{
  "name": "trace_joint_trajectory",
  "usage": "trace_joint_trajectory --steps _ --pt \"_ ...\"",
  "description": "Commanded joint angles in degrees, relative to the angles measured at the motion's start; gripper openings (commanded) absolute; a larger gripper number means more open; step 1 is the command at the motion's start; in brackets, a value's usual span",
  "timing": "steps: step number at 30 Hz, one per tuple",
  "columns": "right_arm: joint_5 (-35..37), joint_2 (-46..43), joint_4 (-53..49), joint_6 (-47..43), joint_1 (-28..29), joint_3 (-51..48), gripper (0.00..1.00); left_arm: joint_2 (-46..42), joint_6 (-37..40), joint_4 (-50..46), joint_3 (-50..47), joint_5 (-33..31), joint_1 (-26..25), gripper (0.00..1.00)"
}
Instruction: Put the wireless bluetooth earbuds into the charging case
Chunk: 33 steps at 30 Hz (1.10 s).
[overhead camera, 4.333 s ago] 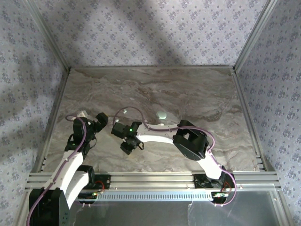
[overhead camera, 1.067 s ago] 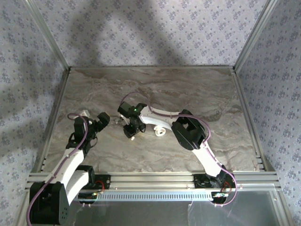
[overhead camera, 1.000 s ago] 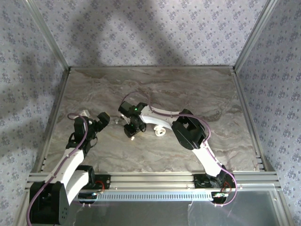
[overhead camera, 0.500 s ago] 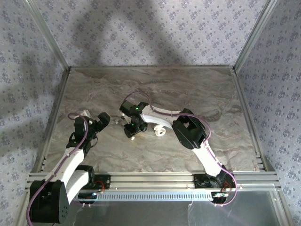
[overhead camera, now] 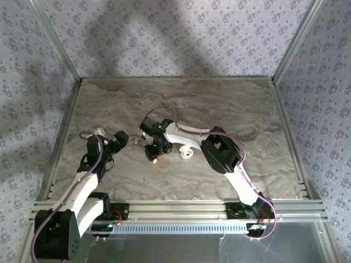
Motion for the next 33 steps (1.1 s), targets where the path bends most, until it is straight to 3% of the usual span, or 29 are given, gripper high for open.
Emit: trace_joint_trajectory --steps 1,20,33 --pt "-2.06 -0.79 -2.25 1.35 0.61 -1.48 0.34 0.5 -0.35 1.54 -0.01 0.75 -0.38 1.0" --pt "-1.34 -1.44 -3.59 1.44 1.28 -1.88 0.32 0.87 -0.25 1.9 -0.01 0.57 -0.84 1.0" --pt "-0.28 -2.05 -3.34 2.26 1.36 -2.51 0.22 1.13 0.05 1.98 0.17 0.66 -1.27 1.0"
